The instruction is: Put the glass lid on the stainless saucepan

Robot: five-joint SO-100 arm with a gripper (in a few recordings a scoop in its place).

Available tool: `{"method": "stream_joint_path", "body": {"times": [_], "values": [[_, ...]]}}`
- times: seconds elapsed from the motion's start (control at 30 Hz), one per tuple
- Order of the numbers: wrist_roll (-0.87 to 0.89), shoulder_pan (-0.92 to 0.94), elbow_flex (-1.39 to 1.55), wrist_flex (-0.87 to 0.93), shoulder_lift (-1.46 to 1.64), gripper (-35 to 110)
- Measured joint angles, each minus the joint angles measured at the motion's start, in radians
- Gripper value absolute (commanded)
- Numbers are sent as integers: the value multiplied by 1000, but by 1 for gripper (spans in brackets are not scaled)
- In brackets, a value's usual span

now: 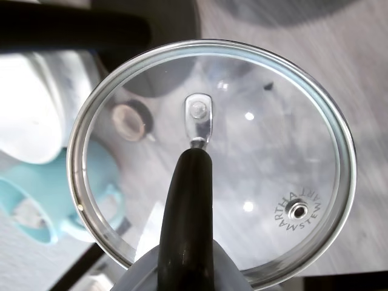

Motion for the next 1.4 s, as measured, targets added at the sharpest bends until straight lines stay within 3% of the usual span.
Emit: {"method": "stream_joint_path", "body": {"times": [0.47, 1.4], "values": [[-64, 552, -5, -9, 106, 0], [-83, 621, -5, -9, -98, 0]]}}
